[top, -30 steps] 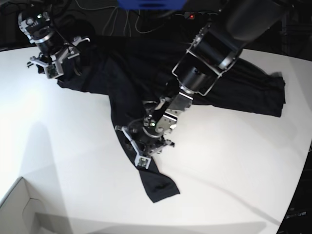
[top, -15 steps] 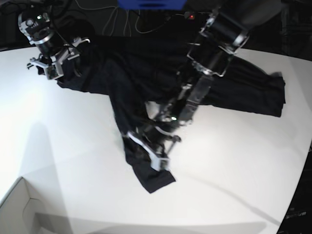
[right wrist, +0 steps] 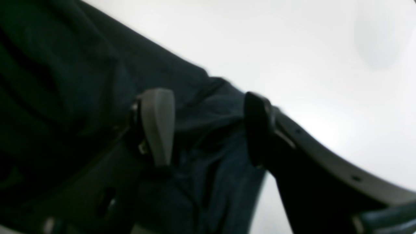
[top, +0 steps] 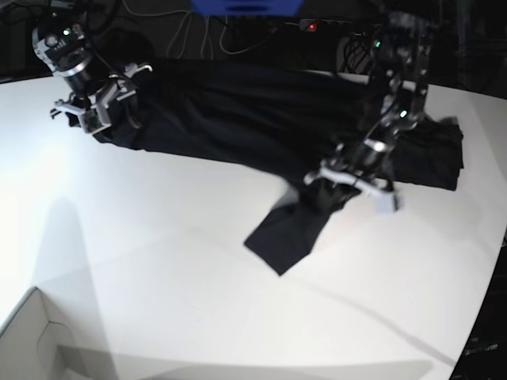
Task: Layout the t-shirt on the table in an organized manner, then fold the t-shirt properly
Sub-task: 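Grasp the hanging sleeve with the left gripper and fold it over the body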
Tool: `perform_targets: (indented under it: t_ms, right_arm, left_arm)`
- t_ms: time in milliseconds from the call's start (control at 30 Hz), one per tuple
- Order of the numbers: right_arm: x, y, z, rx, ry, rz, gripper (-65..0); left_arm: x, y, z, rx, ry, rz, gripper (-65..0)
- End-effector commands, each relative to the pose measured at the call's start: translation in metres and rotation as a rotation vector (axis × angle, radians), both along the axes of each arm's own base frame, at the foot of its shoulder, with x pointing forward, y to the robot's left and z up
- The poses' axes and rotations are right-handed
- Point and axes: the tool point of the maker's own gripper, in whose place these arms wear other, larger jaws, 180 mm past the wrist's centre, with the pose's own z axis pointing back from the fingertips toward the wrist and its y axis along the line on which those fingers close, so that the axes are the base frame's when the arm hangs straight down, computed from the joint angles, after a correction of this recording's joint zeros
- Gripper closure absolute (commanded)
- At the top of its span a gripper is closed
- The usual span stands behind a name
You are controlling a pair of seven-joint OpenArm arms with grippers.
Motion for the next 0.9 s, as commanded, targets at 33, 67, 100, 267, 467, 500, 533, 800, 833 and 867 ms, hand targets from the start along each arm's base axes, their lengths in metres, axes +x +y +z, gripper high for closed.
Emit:
perform_targets:
  t_ms: [33, 67, 100, 267, 467, 500, 533, 800, 833, 867]
  right_arm:
    - [0.002, 0.007, 0.001, 0.029, -0.014, 0.014, -34.8]
    - [0.001, 0.009, -0.003, 0.037, -0.004, 0.018, -34.7]
    - [-0.001, 0.012, -0.008, 0.047, 0.009, 0.020, -34.7]
    - [-0.009, 0.021, -0.029, 0.083, 0.066, 0.027, -34.7]
    - [-0.010, 0.020, -0.036, 0.092, 0.084, 0.020, -34.7]
    - [-0.011, 0.020, -0.038, 0.095, 0.091, 0.018, -34.7]
    - [-0.012, 0.020, -0.040, 0.096, 0.095, 0.018, -34.7]
    - [-0.013, 0.015, -0.057, 0.110, 0.134, -0.003, -34.7]
    - [-0.014, 0.015, -0.058, 0.111, 0.138, -0.004, -34.7]
    - [-0.014, 0.015, -0.058, 0.111, 0.138, -0.004, -34.7]
  left_arm:
    - [-0.006, 0.010, 0.019, -0.022, -0.051, 0.030, 0.0]
    - [-0.012, 0.015, 0.018, -0.018, -0.044, 0.043, 0.0]
    - [-0.017, 0.020, 0.017, -0.017, -0.039, 0.059, 0.0]
    - [-0.043, 0.025, 0.017, -0.011, -0.013, 0.073, 0.0]
    - [-0.062, 0.035, 0.012, 0.001, 0.023, 0.099, 0.0]
    - [-0.064, 0.037, 0.012, 0.003, 0.026, 0.104, 0.0]
    - [-0.066, 0.039, 0.012, 0.005, 0.026, 0.109, 0.0]
    - [-0.080, 0.067, 0.008, -0.066, 0.062, 0.225, 0.0]
    - [-0.080, 0.068, 0.009, -0.063, 0.061, 0.227, 0.0]
    - [-0.080, 0.068, 0.008, -0.063, 0.064, 0.227, 0.0]
